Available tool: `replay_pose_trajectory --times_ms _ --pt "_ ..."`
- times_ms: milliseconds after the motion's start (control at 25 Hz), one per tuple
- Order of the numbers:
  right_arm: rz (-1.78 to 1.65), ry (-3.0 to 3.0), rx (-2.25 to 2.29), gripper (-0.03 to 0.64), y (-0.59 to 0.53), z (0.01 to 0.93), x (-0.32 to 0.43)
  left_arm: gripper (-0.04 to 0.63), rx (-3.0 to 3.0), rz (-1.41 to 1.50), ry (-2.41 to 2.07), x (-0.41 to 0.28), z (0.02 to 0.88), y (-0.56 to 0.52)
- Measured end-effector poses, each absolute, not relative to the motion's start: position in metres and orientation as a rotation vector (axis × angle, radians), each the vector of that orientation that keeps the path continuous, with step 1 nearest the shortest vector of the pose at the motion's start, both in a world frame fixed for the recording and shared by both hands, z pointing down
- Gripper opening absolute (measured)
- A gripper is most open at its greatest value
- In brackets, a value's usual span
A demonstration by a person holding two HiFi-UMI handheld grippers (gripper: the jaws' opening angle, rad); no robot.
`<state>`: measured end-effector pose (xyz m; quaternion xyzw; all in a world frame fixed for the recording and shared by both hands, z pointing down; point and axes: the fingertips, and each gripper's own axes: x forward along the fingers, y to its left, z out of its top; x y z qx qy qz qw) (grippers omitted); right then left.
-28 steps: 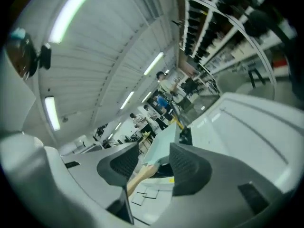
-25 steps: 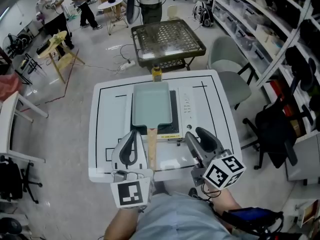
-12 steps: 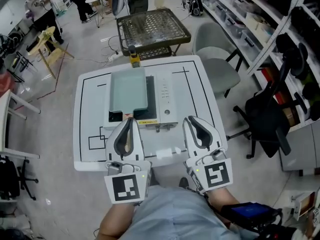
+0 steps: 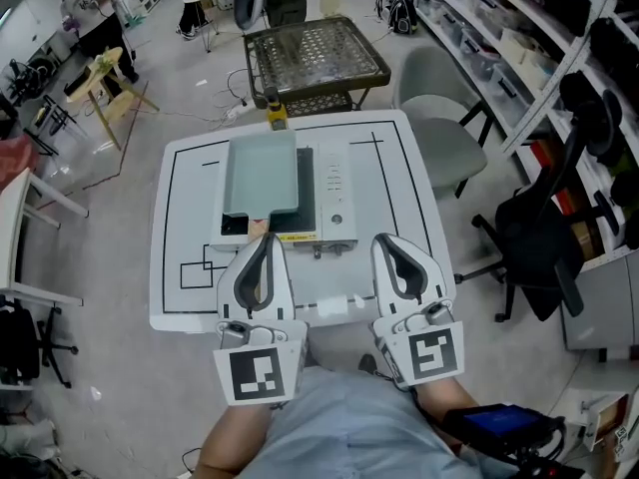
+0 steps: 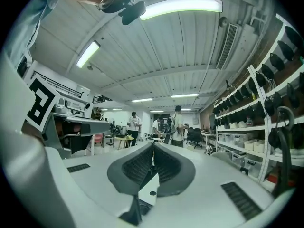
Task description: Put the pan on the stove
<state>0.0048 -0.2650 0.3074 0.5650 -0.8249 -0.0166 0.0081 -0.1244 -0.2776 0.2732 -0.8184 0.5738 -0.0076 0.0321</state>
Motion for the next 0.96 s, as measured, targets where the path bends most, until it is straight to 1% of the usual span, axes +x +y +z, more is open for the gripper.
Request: replay_pose_trajectory --times_ms 960 --pt "-0.113 -2.621 1.768 0.049 -0.254 0.299 -0.002 0.018 -2.501 -0.028 1.779 -0.130 0.269 -0.267"
